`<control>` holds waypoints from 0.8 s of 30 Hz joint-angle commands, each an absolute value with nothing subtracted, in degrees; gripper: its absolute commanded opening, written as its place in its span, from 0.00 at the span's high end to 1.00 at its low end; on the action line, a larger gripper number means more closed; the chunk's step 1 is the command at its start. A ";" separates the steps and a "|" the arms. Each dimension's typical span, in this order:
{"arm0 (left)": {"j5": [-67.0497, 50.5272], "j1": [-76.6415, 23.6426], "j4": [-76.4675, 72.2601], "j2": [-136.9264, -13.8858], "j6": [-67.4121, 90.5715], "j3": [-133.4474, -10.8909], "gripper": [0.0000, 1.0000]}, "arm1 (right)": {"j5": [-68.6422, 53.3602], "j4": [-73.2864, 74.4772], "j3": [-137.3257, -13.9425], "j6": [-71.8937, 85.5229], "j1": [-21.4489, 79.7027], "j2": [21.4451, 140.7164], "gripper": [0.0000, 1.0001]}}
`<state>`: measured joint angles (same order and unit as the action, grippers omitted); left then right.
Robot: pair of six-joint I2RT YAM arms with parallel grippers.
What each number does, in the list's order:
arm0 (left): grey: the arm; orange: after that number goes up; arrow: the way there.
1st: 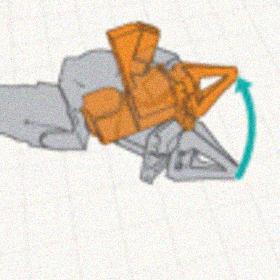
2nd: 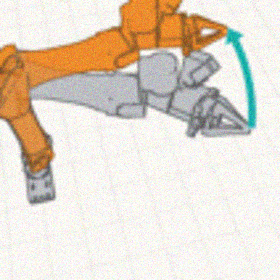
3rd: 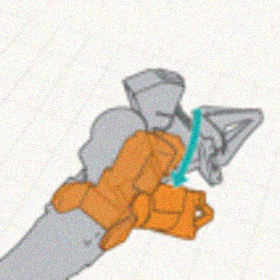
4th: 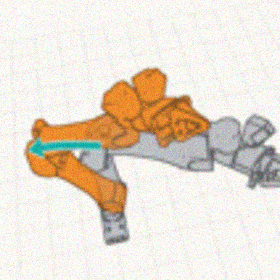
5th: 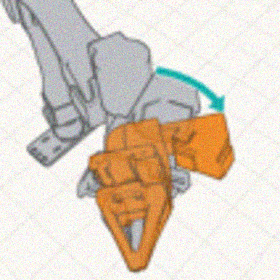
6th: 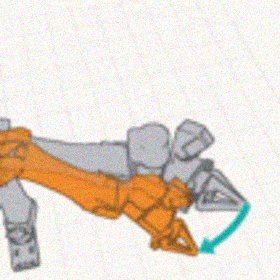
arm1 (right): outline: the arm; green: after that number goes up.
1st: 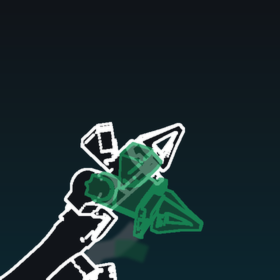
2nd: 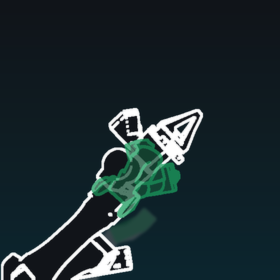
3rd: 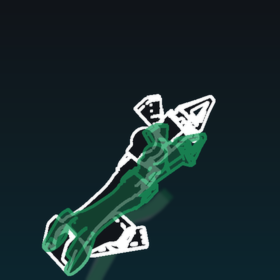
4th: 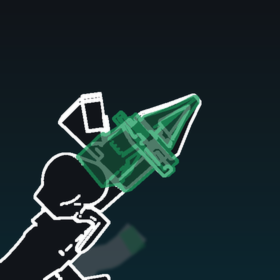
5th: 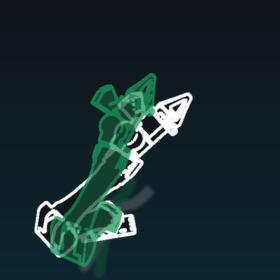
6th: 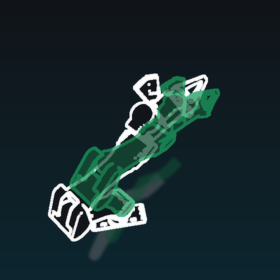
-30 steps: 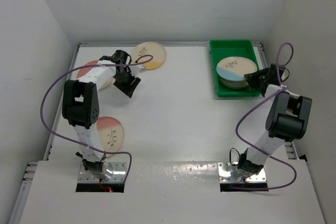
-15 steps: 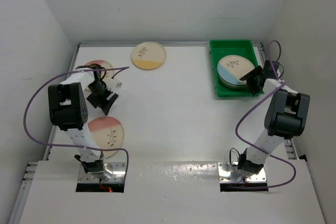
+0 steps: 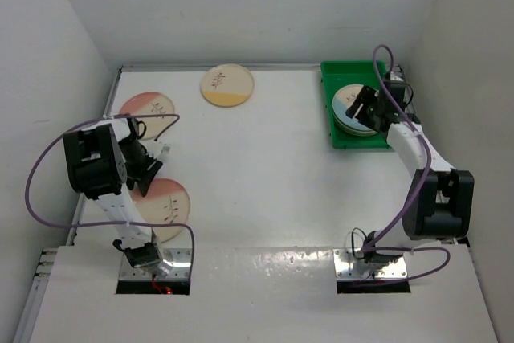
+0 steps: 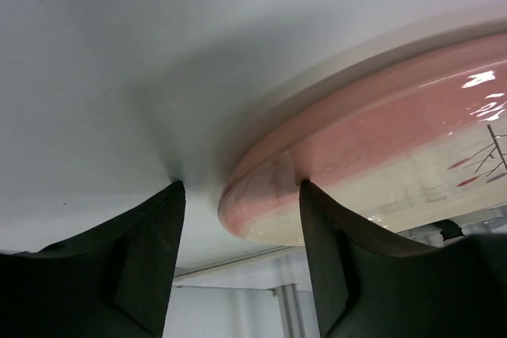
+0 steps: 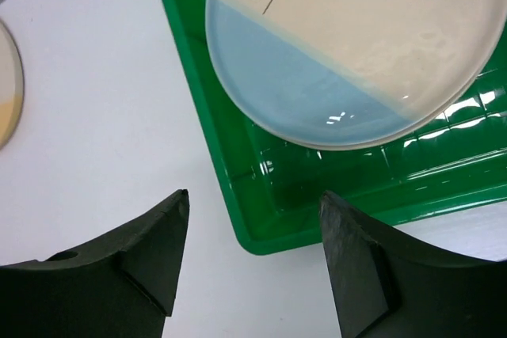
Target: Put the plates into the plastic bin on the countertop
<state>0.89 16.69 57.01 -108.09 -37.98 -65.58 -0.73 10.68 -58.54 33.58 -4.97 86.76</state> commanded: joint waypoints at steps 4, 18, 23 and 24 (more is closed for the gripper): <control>-10.18 17.14 51.86 -113.73 -35.34 -66.70 0.70 | 2.55 13.44 -60.21 26.73 6.05 83.50 0.33; -28.47 8.71 53.18 -102.67 -29.27 -76.63 1.00 | -26.26 10.81 -70.21 22.15 35.31 105.07 0.28; -31.55 3.26 51.07 -97.30 -28.74 -77.17 1.00 | -33.48 7.84 -78.92 26.97 36.13 116.52 0.27; -31.55 2.64 50.54 -95.99 -28.74 -77.17 1.00 | -33.83 6.87 -79.53 27.94 35.78 118.54 0.27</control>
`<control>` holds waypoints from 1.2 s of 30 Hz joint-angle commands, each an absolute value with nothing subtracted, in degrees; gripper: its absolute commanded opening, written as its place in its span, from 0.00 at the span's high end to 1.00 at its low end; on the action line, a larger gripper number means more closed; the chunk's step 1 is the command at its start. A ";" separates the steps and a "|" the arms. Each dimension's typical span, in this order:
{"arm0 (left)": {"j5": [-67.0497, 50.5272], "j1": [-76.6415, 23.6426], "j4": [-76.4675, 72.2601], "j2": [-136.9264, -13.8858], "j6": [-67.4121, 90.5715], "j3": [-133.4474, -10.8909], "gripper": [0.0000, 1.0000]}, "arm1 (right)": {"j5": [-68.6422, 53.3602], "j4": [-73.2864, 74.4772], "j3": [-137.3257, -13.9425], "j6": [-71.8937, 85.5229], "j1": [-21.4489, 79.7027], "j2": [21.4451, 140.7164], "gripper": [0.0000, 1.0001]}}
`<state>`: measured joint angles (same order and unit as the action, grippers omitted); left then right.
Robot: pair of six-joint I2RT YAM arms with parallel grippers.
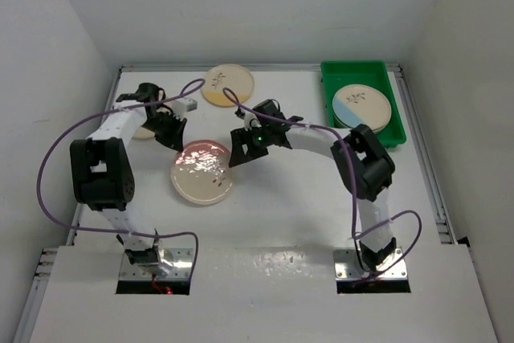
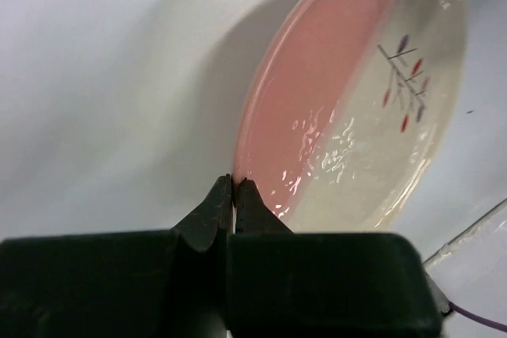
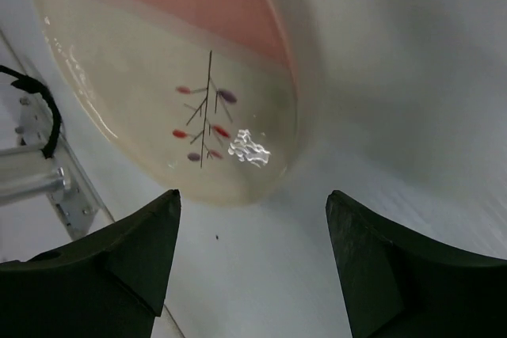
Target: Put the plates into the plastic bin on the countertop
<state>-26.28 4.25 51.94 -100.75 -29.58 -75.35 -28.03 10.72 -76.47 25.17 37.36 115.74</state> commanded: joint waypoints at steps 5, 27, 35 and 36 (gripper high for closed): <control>-31.55 0.70 50.01 -95.19 -28.74 -76.65 1.00 | -35.94 0.37 -82.00 35.58 32.87 125.67 0.26; -28.13 0.18 45.70 -98.61 -25.93 -76.98 0.97 | -51.59 -38.49 -67.95 62.31 28.67 121.92 1.00; -26.38 1.93 44.92 -96.77 -22.42 -84.46 0.35 | -45.01 -42.26 -58.55 66.43 15.31 106.27 1.00; -25.67 1.93 44.22 -96.16 -22.41 -84.46 0.35 | -44.65 -42.45 -57.93 67.14 12.16 104.61 1.00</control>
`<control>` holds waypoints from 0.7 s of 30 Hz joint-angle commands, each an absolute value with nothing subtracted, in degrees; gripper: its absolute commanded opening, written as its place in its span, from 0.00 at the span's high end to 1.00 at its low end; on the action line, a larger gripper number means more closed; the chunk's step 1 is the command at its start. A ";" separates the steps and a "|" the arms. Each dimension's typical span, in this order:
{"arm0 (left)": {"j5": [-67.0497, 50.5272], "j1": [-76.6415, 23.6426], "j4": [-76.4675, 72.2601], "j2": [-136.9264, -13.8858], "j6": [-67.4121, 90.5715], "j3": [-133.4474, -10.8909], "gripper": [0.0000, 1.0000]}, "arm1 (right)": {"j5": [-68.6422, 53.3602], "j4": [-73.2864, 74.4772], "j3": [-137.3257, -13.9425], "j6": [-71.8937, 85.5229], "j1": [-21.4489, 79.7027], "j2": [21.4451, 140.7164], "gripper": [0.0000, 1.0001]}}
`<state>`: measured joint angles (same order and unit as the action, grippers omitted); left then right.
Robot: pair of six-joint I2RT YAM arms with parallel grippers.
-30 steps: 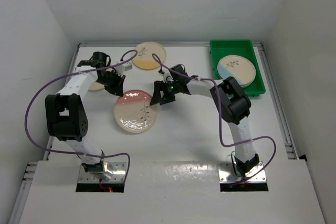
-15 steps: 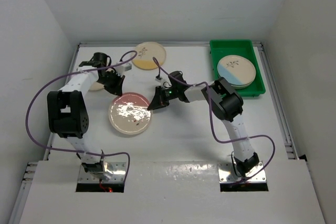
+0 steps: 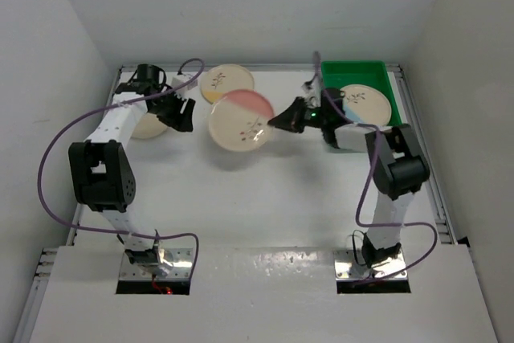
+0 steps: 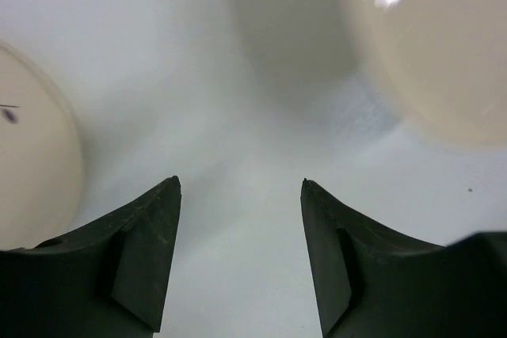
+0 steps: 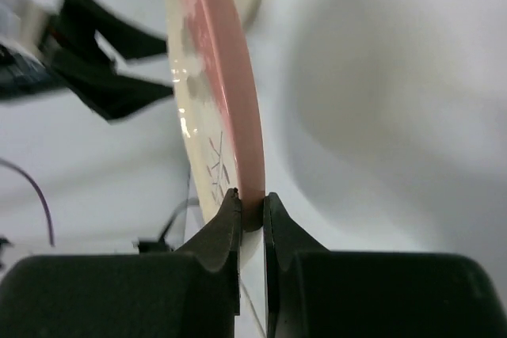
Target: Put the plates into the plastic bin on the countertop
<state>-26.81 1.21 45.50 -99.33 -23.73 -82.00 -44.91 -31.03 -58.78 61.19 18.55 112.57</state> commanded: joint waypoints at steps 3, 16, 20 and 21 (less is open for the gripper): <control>-23.12 3.07 42.28 -96.15 -21.19 -85.69 0.35 | -42.11 -42.98 -53.80 68.64 4.15 99.17 1.00; -20.65 3.08 42.28 -96.77 -20.65 -82.53 0.35 | -17.84 -28.30 -45.79 68.21 -21.97 93.59 1.00; -20.13 3.08 42.28 -96.25 -20.65 -82.01 0.35 | -16.09 -28.66 -47.19 69.08 -22.67 95.88 1.00; -20.13 3.08 42.28 -96.24 -21.18 -82.00 0.35 | -15.82 -27.96 -47.55 68.82 -22.68 96.15 1.00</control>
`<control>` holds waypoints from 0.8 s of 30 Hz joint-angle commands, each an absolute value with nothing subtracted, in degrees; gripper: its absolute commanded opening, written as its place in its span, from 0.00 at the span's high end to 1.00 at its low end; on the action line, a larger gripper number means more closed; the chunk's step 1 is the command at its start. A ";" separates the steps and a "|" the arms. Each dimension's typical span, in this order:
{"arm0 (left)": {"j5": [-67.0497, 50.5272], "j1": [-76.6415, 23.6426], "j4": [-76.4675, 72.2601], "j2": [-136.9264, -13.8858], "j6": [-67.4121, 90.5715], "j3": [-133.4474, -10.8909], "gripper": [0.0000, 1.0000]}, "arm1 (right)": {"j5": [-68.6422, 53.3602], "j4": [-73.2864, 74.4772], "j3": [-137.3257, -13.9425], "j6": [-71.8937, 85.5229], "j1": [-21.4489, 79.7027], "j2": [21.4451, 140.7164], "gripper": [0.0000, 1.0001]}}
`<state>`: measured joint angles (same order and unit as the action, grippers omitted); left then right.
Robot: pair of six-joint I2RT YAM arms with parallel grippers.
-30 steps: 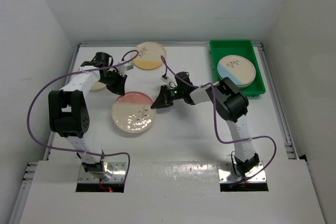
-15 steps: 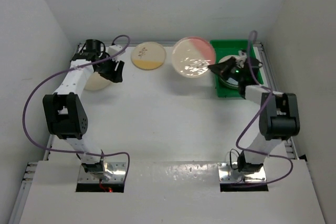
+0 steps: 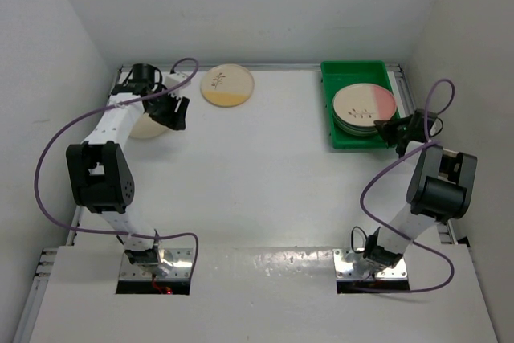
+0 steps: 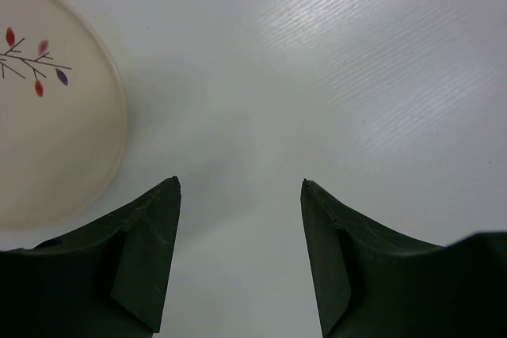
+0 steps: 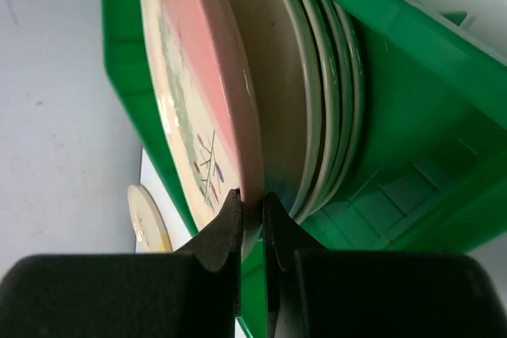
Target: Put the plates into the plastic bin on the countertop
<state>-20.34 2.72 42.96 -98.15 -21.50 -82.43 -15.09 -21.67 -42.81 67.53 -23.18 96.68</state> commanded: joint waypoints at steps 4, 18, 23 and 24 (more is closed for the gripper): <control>-19.60 3.08 42.28 -96.85 -21.18 -81.47 0.35 | -16.08 -21.73 -49.74 66.54 -22.24 98.00 1.00; -19.43 -0.43 38.50 -118.10 -10.21 -105.95 0.35 | -6.24 5.69 -57.39 48.97 -17.05 96.34 0.44; -14.68 -3.51 37.18 -131.20 -3.27 -119.60 0.35 | -1.85 9.66 -58.27 44.66 -15.12 94.22 0.40; -14.16 -3.52 36.13 -132.96 -2.47 -121.27 0.35 | -1.41 11.84 -58.45 42.82 -14.68 93.44 0.40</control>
<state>-16.80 -1.91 38.15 -129.16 -8.23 -116.42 -5.17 6.74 -55.99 48.14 -15.62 97.41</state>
